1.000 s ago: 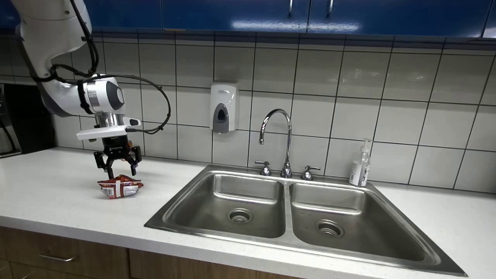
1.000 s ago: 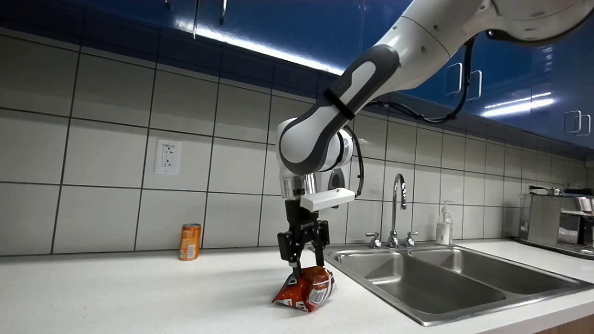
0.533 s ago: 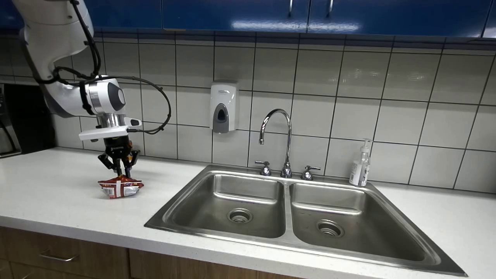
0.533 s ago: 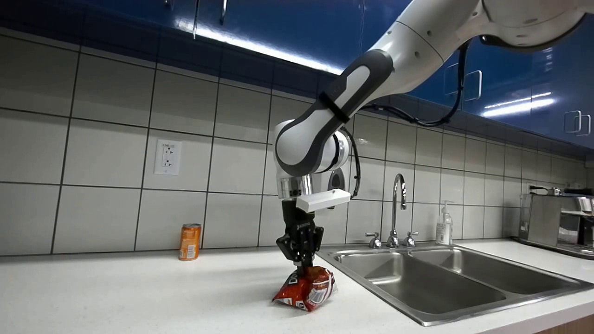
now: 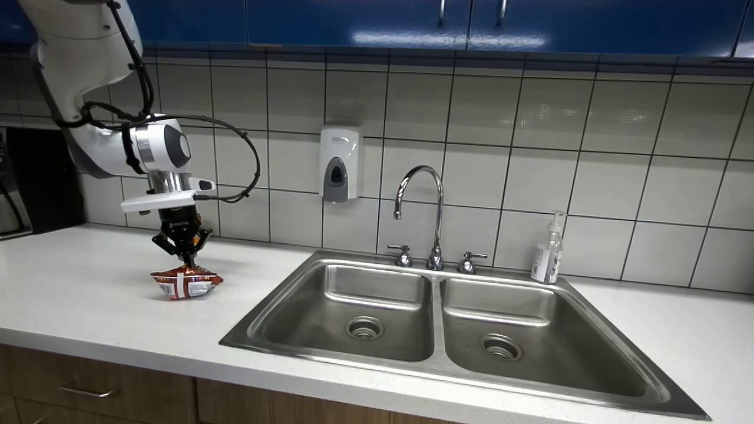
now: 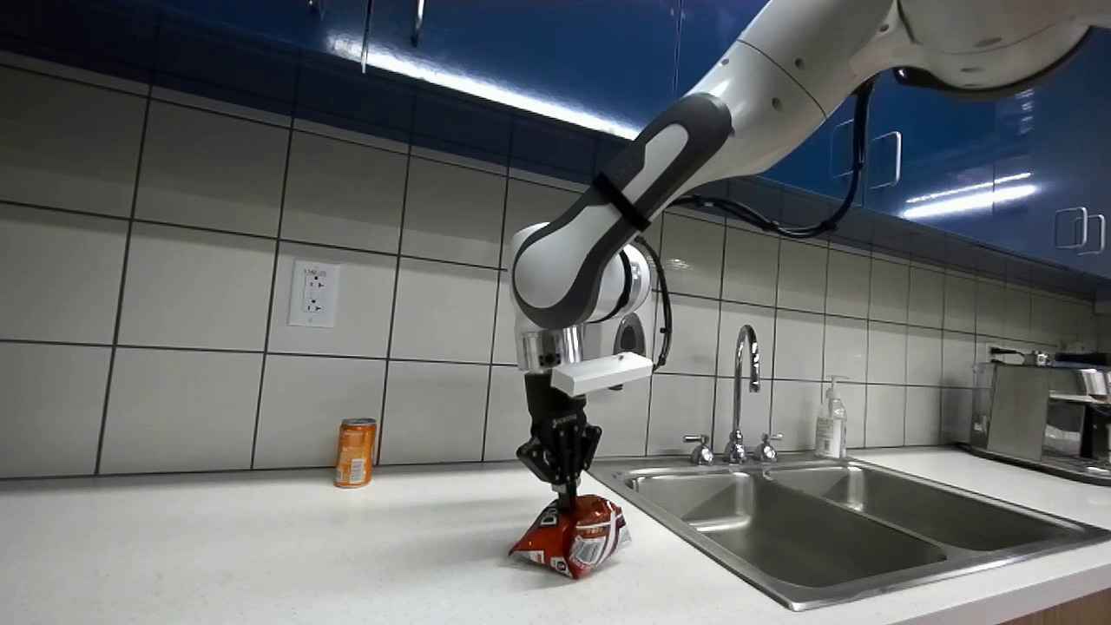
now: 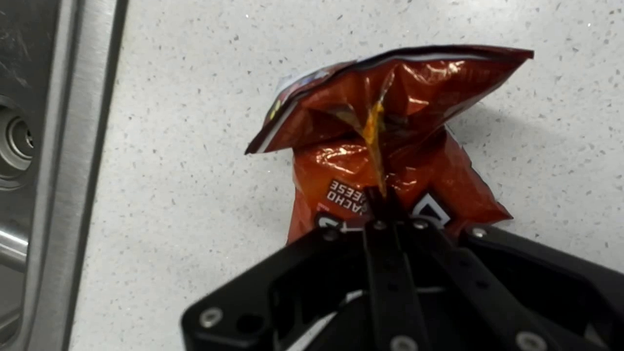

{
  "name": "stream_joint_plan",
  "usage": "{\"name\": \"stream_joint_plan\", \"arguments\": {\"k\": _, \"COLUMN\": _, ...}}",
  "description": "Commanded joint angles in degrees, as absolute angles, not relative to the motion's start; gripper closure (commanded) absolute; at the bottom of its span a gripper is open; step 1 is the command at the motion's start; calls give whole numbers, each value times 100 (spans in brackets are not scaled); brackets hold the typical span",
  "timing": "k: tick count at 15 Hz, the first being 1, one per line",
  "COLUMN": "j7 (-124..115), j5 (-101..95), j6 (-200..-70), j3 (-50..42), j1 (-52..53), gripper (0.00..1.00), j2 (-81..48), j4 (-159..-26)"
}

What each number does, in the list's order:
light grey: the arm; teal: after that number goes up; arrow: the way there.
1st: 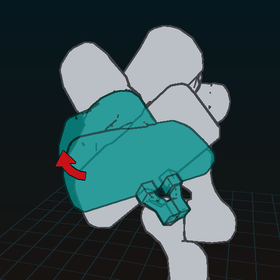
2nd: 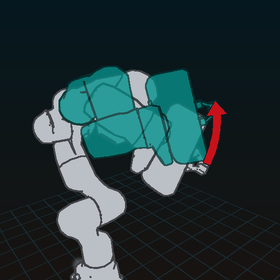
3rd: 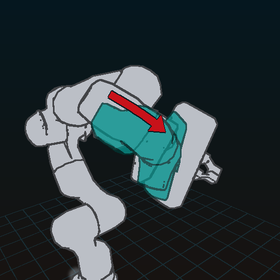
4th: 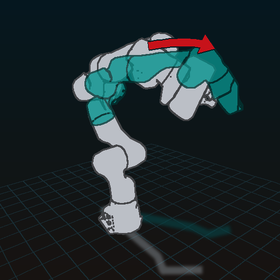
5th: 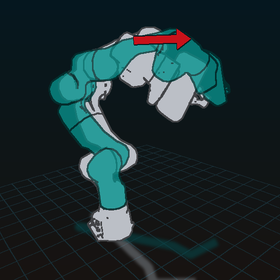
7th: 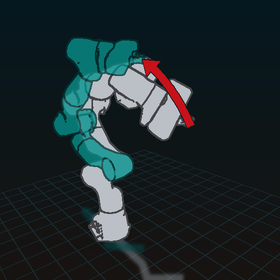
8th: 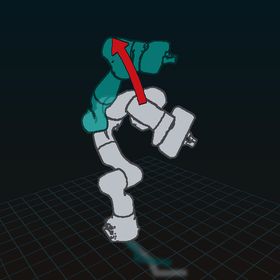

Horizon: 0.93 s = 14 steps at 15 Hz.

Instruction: Put the orange packet in the left sink

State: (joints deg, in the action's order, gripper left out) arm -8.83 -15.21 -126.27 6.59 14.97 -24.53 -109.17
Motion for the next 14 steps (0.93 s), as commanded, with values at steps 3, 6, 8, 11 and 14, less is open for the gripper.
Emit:
{"name": "stream_joint_plan", "arguments": {"k": 3, "j7": -983, "j5": -1542, "j6": -12601, "j3": 626, "j1": 1543, "gripper": 100, "j2": -2279, "j4": -10941}}
{"name": "stream_joint_plan", "arguments": {"k": 6, "j7": -971, "j5": -1522, "j6": -12650, "j3": 629, "j1": 1507, "gripper": 100, "j2": -2067, "j4": -11054}}
{"name": "stream_joint_plan", "arguments": {"k": 8, "j7": -961, "j5": -1500, "j6": -12676, "j3": 632, "j1": 1478, "gripper": 100, "j2": -1937, "j4": -11108}}
{"name": "stream_joint_plan", "arguments": {"k": 11, "j7": -940, "j5": -1484, "j6": -12718, "j3": 611, "j1": 1418, "gripper": 100, "j2": -1692, "j4": -11236}}
{"name": "stream_joint_plan", "arguments": {"k": 14, "j7": -907, "j5": -1483, "j6": -12756, "j3": 550, "j1": 1318, "gripper": 100, "j2": -1421, "j4": -11408}}
